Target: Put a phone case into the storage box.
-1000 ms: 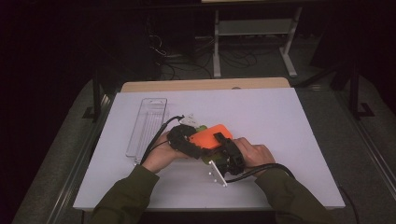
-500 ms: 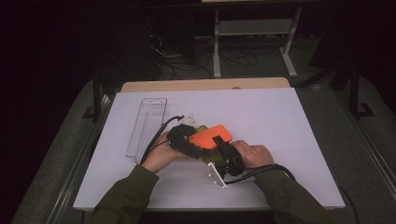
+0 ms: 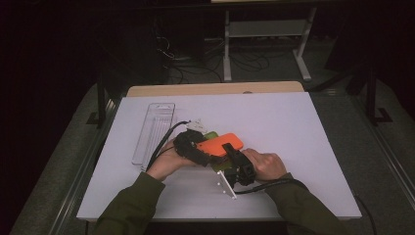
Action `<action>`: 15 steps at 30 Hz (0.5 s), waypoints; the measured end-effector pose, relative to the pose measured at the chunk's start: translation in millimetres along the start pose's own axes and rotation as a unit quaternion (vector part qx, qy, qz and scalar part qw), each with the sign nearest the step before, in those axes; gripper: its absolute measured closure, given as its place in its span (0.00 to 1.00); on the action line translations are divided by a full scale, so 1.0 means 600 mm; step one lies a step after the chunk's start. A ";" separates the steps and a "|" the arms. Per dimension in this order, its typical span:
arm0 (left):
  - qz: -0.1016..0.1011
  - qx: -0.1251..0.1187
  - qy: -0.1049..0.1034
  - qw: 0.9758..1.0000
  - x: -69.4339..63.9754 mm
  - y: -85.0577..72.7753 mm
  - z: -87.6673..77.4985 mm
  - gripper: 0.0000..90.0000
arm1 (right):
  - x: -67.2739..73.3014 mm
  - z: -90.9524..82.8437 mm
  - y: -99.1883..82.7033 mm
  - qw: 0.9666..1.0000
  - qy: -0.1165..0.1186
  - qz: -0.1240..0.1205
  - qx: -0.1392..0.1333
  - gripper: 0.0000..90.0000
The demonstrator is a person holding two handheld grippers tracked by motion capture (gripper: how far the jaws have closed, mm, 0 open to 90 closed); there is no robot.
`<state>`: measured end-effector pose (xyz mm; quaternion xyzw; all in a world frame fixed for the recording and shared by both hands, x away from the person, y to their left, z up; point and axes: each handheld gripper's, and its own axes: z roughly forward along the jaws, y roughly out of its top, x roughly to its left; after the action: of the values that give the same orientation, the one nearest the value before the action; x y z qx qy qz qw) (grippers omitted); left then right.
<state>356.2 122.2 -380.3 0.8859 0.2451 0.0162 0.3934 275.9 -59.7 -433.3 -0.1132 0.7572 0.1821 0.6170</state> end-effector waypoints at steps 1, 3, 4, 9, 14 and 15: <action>0.002 -0.001 0.002 1.000 0.001 0.000 -0.002 0.11 | 0.000 -0.001 0.001 1.000 0.001 -0.002 0.002 0.92; -0.005 -0.009 0.000 1.000 0.004 0.000 -0.005 0.07 | 0.001 0.000 0.001 1.000 0.000 0.002 -0.001 0.92; -0.011 -0.013 -0.001 1.000 0.005 0.001 -0.006 0.04 | 0.000 0.000 0.000 1.000 0.000 0.003 -0.001 0.92; -0.005 -0.018 -0.010 1.000 0.011 0.002 -0.019 0.00 | -0.002 0.000 -0.002 1.000 0.004 0.011 0.003 0.92; 0.004 -0.023 -0.016 1.000 0.014 0.002 -0.031 0.00 | -0.004 0.001 -0.007 1.000 0.013 0.026 0.010 0.92; 0.003 -0.024 -0.016 1.000 0.014 0.002 -0.033 0.00 | -0.005 0.001 -0.009 0.999 0.015 0.031 0.012 0.92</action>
<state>359.8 138.6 -367.1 0.8771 0.2356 0.0090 0.4185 279.2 -64.3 -431.4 -0.0851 0.7716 0.1900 0.6011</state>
